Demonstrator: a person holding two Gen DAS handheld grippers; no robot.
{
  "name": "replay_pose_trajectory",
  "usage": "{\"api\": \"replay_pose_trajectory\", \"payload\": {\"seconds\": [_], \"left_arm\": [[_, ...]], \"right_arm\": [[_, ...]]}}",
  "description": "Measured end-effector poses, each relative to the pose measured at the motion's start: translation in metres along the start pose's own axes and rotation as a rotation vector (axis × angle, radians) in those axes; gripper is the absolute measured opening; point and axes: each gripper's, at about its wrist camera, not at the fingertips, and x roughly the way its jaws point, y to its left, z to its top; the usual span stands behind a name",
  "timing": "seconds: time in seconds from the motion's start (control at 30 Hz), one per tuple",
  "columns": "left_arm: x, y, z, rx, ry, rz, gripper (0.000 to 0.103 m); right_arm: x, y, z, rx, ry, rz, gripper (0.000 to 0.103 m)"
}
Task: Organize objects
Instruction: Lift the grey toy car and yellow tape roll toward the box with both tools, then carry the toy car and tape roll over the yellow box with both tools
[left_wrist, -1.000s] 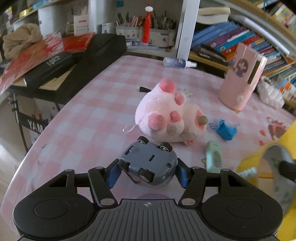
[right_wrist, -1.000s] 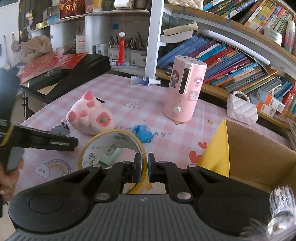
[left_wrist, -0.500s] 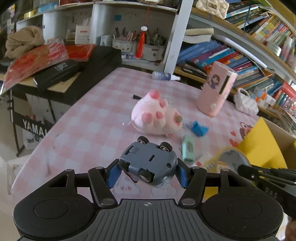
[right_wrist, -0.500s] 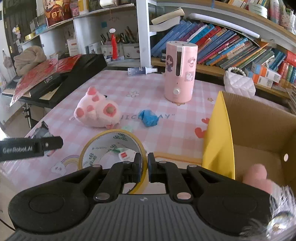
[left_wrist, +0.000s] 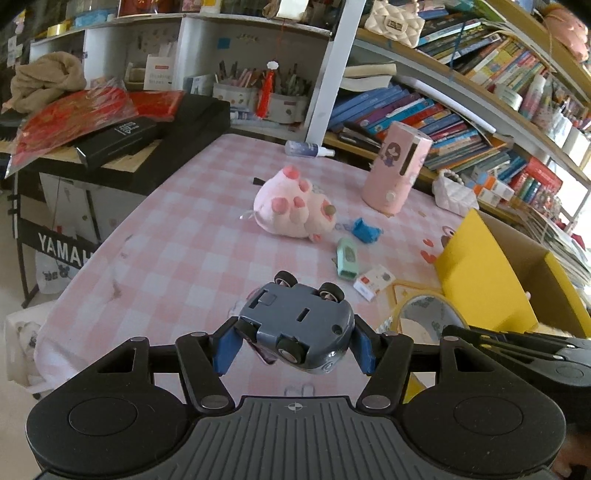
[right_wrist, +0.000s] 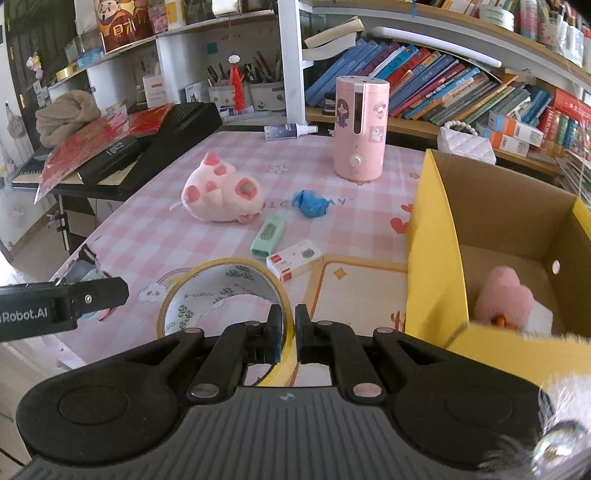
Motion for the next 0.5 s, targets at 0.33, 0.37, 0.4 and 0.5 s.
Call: {"api": "replay_pose_trajectory", "payload": {"seconds": [0.33,0.37,0.4,0.5], "left_arm": [[-0.036,0.006,-0.03,0.031,0.012,-0.018,0.061],[-0.04,0.005,-0.033,0.039,0.014,-0.024,0.061],[-0.042,0.005,-0.035,0.045,0.017,-0.029,0.061],[-0.05,0.003,-0.043,0.063,0.023,-0.043,0.061]], "right_arm": [[-0.036,0.019,-0.035,0.029,0.001,-0.014,0.007],[-0.041,0.019,-0.039,0.036,0.001,-0.017,0.007],[-0.044,0.02,-0.042,0.043,0.001,-0.02,0.007],[-0.054,0.022,-0.053,0.064,0.003,-0.029,0.007]]}}
